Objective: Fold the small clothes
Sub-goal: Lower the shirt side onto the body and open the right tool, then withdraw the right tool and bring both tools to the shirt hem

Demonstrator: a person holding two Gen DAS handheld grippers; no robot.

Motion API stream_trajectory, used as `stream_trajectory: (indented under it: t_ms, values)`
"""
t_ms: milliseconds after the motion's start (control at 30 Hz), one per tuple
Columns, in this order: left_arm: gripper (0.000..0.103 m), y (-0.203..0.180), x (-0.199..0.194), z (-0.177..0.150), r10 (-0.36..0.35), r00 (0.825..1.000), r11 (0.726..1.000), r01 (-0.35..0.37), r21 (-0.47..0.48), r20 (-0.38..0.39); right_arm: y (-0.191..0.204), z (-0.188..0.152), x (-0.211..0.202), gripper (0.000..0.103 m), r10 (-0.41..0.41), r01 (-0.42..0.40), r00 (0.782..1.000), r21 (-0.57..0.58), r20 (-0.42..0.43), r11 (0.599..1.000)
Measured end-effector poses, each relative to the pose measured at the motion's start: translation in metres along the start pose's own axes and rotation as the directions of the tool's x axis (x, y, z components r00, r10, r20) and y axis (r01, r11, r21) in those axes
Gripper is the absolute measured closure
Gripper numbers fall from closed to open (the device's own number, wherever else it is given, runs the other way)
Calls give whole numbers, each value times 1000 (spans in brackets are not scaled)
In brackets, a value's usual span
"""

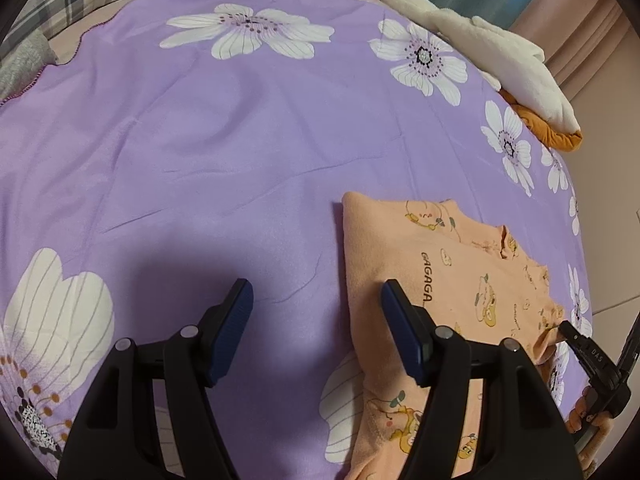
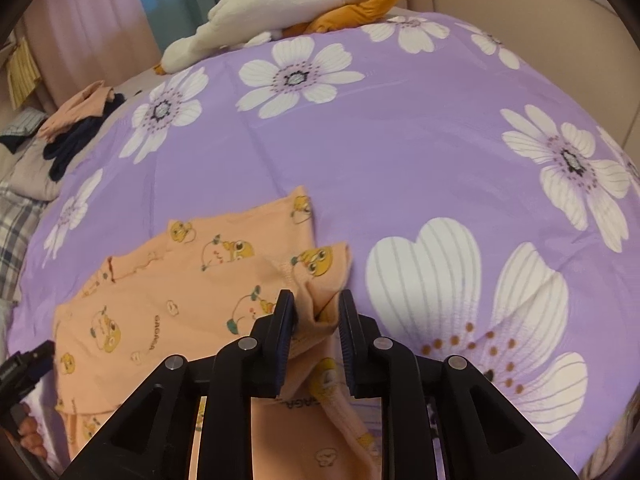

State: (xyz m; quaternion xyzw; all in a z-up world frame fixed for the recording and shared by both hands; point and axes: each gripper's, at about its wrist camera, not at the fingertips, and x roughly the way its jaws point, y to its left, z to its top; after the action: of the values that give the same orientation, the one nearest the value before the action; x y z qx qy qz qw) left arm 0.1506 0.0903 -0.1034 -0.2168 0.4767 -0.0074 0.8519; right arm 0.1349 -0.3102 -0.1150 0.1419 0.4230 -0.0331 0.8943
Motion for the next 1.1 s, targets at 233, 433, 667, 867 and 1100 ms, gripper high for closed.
stream_trajectory:
  t_ms: [233, 433, 667, 867, 1100]
  values:
    - [37, -8, -20, -2, -38, 999, 999, 38, 15, 39, -9, 0, -11, 78, -17, 16, 1000, 27, 21, 1000]
    - [36, -19, -34, -7, -50, 997, 998, 46, 51, 65, -6, 3, -22, 53, 20, -21, 999, 22, 41, 1000]
    - [36, -34, -26, -16, -83, 996, 992, 79, 102, 36, -1, 9, -11, 52, 75, -76, 997, 41, 28, 996]
    - [36, -46, -8, -25, -88, 996, 986, 90, 141, -23, 5, 8, -1, 52, 110, -110, 994, 43, 2, 993]
    - [37, -46, 19, -33, -16, 996, 987, 29, 157, -85, -1, 6, -6, 52, 148, -148, 989, 70, 4, 986]
